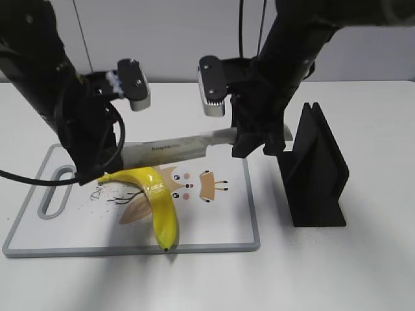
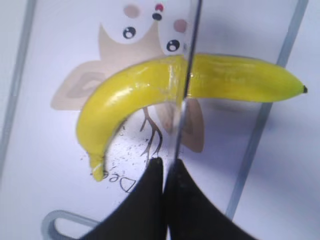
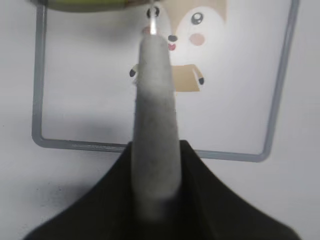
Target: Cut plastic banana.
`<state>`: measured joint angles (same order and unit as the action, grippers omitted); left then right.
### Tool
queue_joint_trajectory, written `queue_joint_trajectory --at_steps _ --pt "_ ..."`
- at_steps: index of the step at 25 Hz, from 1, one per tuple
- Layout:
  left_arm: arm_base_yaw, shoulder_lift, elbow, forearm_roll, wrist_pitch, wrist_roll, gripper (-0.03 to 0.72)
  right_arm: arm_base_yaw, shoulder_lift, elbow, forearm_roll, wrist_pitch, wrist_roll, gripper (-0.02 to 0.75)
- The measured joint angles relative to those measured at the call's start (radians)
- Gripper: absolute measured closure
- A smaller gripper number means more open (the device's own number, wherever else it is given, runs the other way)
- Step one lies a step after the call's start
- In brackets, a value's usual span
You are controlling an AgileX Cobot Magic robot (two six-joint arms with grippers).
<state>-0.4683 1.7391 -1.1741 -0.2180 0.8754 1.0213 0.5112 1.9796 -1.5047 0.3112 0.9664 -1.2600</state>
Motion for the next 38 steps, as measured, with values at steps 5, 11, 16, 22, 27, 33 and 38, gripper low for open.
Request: queue_joint_trajectory --at_steps 5,11,16,22,27,33,38 --pt "0.000 -0.136 -0.007 0.015 0.033 -0.001 0.693 0.001 -0.108 0.000 0.007 0.004 0.000 0.549" --pt "-0.002 -0.201 -0.007 0.026 0.043 -0.002 0.693 0.003 -0.134 -0.002 0.016 0.005 -0.001 0.549" --pt "0.000 -0.204 -0.007 -0.001 0.040 -0.011 0.517 0.003 -0.134 -0.001 0.013 0.014 0.004 0.551" --pt "0.000 -0.204 -0.007 -0.026 -0.015 -0.031 0.072 0.001 -0.134 -0.001 0.002 0.011 0.020 0.552" --pt "0.000 -0.225 -0.007 0.038 -0.043 -0.143 0.049 0.001 -0.134 -0.001 -0.005 0.011 0.066 0.552" --pt "0.063 -0.260 -0.083 0.400 0.071 -0.765 0.073 0.001 -0.134 -0.077 -0.033 0.016 0.565 0.552" --pt "0.205 -0.266 -0.171 0.420 0.306 -0.948 0.097 0.001 -0.134 -0.187 -0.053 0.062 0.871 0.552"
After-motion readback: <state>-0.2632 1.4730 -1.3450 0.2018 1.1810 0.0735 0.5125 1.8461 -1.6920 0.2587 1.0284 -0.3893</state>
